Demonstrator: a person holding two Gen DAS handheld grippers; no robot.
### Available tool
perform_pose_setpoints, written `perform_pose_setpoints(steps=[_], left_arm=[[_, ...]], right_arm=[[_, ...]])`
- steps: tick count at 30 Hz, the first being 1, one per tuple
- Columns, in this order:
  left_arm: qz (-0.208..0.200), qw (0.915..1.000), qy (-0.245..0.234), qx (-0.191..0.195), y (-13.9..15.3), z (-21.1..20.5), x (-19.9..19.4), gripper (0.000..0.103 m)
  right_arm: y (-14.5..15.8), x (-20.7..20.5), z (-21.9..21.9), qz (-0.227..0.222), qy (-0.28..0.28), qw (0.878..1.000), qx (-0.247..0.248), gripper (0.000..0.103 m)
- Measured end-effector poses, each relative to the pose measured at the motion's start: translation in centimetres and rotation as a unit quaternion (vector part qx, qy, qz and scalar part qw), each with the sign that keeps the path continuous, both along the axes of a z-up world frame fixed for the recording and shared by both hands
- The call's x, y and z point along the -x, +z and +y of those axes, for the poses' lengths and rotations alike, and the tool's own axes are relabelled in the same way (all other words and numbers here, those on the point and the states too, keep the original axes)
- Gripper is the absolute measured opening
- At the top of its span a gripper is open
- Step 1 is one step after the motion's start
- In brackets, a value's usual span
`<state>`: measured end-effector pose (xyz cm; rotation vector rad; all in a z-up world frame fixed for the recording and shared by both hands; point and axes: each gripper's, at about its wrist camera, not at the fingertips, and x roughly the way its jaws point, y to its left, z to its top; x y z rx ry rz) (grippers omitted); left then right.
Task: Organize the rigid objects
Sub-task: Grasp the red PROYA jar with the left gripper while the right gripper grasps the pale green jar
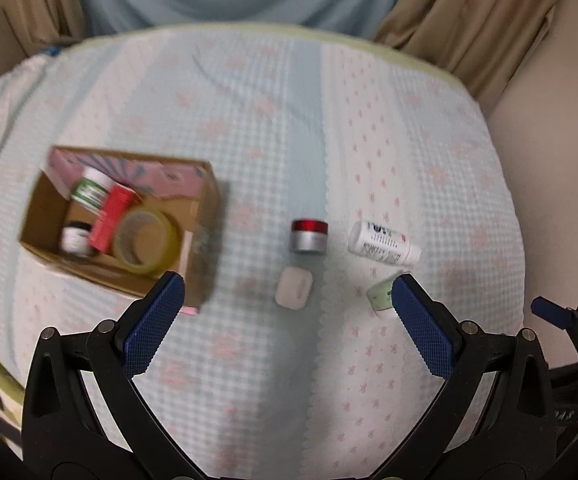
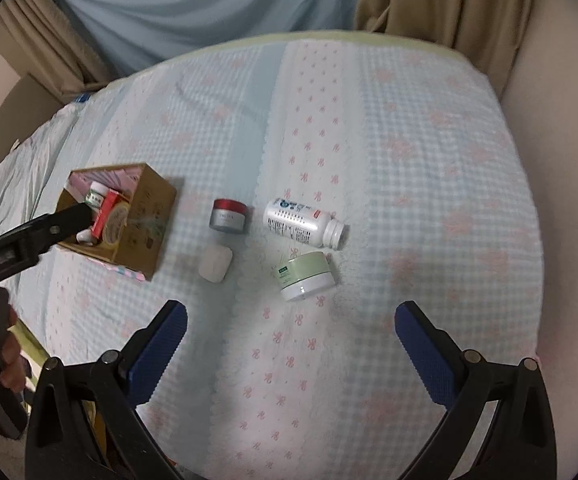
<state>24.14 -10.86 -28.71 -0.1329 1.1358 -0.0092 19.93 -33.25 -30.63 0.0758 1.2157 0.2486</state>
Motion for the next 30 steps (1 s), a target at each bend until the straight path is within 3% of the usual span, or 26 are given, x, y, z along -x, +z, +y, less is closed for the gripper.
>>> perform_pose_setpoints(steps=[10,18,21,28,30], left_arm=[[0.078,0.9968,0.002,0.018,-9.9,-1.3,-6.8,0.102],[0.142,0.9898,-0.003,0.008,-16.6,-1.8,-10.9,0.092],[0.160,0.9870,-0.010,0.002,-18.5,-2.1,-11.6,0.087],[0.176,0.9842,-0.021,-0.003,-21.7,-3.1,-13.4,0.085],[0.178,0.9837,-0.022,-0.009,-22.2,-3.2,-13.7,0.076]], right_arm=[[-8.0,-4.3,1.4,0.068,0.048,0.996,0.014,0.103],[-12.9,-6.9,3.3,0.102,0.091,0.989,0.056,0.103],[-14.5,-7.7,3.8,0.106,0.113,0.984,0.083,0.103],[-17.8,-8.2,4.5,0.128,0.137,0.979,0.077,0.103],[-18.2,-8.2,4.6,0.129,0.137,0.979,0.073,0.103]])
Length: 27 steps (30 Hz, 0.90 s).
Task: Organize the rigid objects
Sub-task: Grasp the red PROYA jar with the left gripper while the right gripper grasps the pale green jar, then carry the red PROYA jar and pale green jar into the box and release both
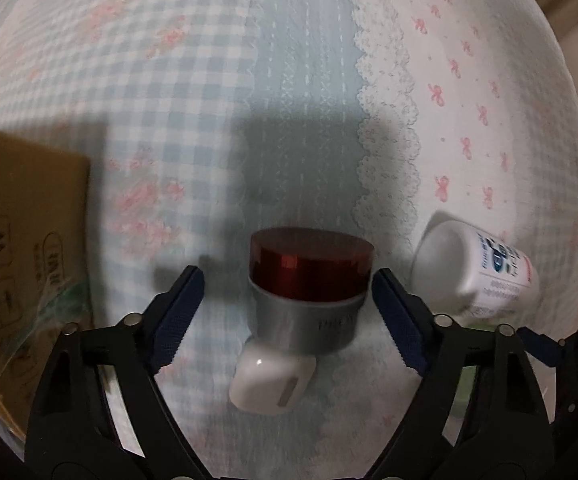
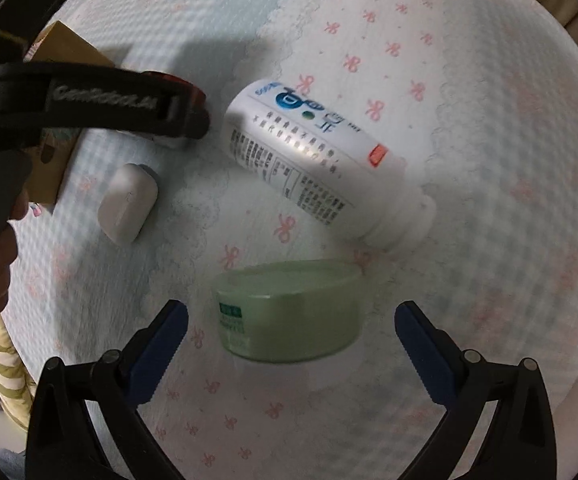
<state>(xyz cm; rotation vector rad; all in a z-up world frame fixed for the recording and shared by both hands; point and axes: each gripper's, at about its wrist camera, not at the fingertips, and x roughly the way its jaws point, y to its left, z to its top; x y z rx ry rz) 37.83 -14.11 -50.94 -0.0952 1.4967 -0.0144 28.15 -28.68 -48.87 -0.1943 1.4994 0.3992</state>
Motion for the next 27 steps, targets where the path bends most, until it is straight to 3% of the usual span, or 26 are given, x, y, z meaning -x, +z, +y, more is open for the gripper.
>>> perform_pose_setpoints(steps=[3,5,7,9,20,27], left_arm=[[0.002,1.0000,0.005,0.005,-0.6,-0.2,-0.1,0.071],[-0.001,1.0000,0.005,0.005,-0.7,-0.4,-0.1,0.070],[-0.004,0.9999,0.005,0.013,-0.8,-0.3,-0.1,0.058],[-0.007,0.9998,-0.001,0.019,-0.6,-0.6,-0.3,0.051],[-0.025,0.9993,0.002,0.028,0.6,-0.1,0.7,0.050],[-0.055,0.9977,0.005,0.039,3.7,0.7,2.7,0.050]], right_arm=[[-0.5,0.0,0.0,-0.001,0.002,1.000,0.005,0.095],[-1.2,-0.1,0.3,0.009,0.001,1.000,0.006,0.081],[-1.8,-0.1,0.3,0.017,0.000,1.000,0.008,0.067],[-2.1,-0.2,0.2,0.010,-0.001,1.000,0.011,0.067],[-2.2,-0.3,-0.3,-0.001,-0.010,1.000,0.013,0.067],[0.2,1.5,-0.3,-0.011,-0.044,0.999,0.002,0.067]])
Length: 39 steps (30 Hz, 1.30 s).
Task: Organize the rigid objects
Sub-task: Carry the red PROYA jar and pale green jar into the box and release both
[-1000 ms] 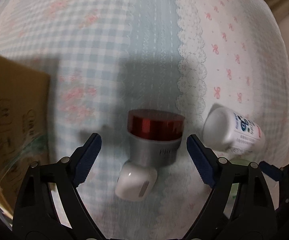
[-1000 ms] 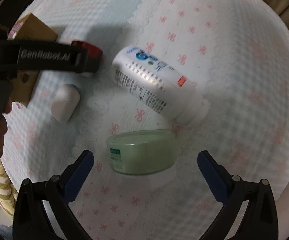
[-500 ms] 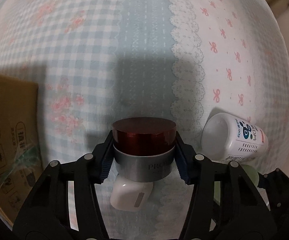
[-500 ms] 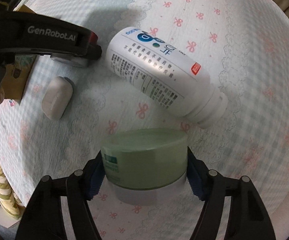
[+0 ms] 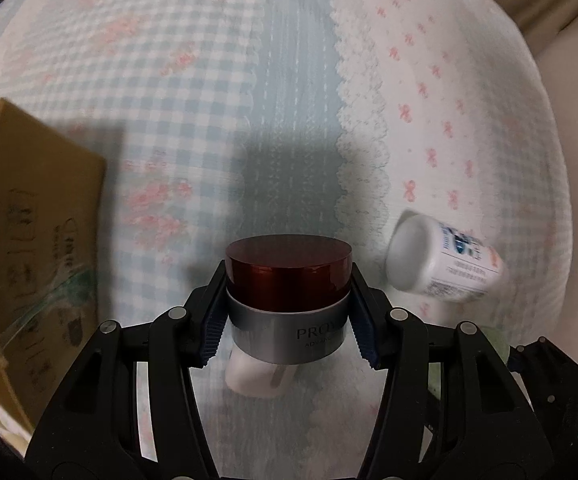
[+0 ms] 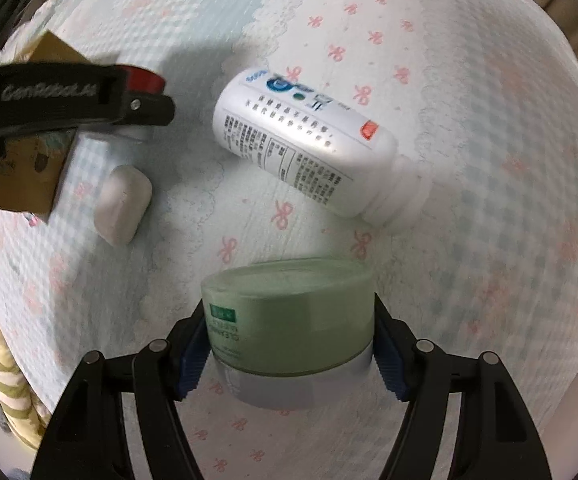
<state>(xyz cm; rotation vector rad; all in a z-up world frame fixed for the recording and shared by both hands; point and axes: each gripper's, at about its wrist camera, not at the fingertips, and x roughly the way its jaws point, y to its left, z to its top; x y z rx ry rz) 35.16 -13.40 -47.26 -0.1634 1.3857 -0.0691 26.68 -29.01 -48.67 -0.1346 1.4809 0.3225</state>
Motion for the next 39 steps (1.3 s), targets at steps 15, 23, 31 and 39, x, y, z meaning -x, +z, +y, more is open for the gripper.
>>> perform_pose_setpoints(steps=[15,23,31,39], left_arm=[[-0.097,0.9944,0.011,0.042,16.1,2.2,6.7,0.050],[-0.155,0.9870,0.017,0.038,25.5,7.3,11.3,0.050],[-0.183,0.9817,0.034,0.037,29.4,16.5,12.2,0.050],[-0.169,0.9854,0.016,0.012,27.1,27.4,10.3,0.050]], right_arm=[[15.7,3.8,-1.4,-0.078,-0.092,0.990,-0.080,0.066],[25.1,3.6,2.4,-0.135,-0.089,0.979,-0.127,0.067],[30.4,2.6,9.5,-0.170,-0.083,0.969,-0.157,0.067],[28.3,0.5,18.4,-0.149,-0.111,0.969,-0.165,0.067]])
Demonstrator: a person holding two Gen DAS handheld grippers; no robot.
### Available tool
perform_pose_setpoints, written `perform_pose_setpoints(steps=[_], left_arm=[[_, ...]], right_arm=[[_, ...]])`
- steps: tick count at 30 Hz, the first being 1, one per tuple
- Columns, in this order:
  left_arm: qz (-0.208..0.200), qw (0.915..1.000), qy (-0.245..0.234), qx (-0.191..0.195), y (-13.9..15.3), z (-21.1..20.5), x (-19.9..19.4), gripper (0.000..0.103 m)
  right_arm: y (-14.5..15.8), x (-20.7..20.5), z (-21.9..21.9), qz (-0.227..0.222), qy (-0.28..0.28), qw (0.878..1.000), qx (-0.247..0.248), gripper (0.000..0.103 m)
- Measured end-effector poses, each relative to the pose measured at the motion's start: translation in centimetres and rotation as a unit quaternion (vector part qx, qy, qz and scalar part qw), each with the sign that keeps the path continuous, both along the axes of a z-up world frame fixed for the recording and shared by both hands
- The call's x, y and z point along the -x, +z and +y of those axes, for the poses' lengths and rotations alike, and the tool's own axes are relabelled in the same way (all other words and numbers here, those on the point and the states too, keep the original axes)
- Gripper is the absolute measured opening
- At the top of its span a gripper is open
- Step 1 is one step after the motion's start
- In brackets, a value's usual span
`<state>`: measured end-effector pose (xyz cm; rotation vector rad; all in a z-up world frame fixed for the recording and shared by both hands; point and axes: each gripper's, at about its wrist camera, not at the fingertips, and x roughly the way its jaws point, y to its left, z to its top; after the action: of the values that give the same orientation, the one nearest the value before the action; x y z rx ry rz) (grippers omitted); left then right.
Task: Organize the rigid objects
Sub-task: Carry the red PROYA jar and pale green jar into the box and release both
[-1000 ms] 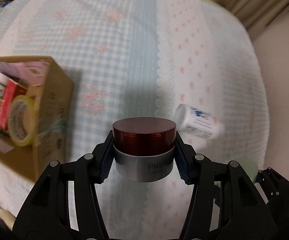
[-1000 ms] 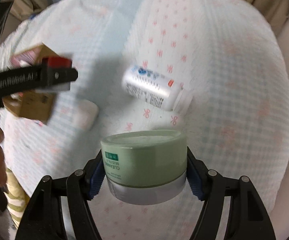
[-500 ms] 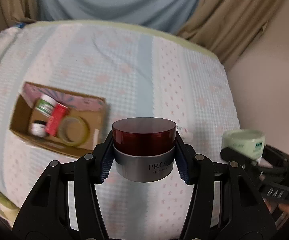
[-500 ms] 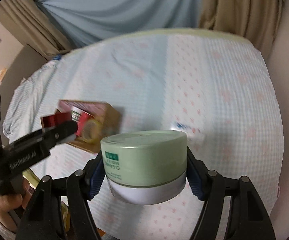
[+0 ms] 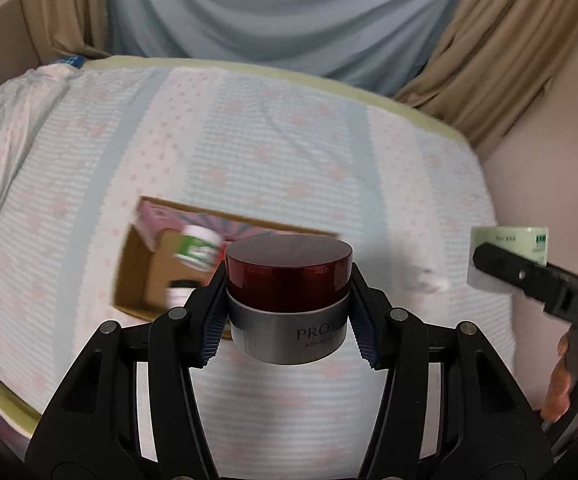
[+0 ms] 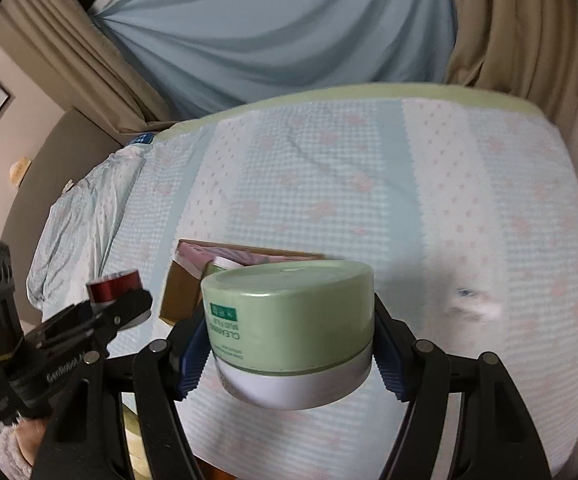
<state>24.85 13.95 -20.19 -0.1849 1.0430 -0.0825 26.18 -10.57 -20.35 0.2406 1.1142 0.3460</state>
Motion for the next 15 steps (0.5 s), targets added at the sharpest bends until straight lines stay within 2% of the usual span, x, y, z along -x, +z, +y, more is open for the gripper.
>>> perform_pose_setpoints(steps=[7,15], left_arm=[[0.043,0.9986,-0.019,-0.024,-6.5,7.4,-3.3,0.050],[0.089,0.9942,-0.049,-0.035,-14.8,10.9,-6.7,0.050]], right_arm=[[-6.2,-3.6,7.4,0.055,-0.036,0.998,0.014,0.067],[-14.4,-6.8,12.2,0.099,-0.060,0.992,0.047,0.067]])
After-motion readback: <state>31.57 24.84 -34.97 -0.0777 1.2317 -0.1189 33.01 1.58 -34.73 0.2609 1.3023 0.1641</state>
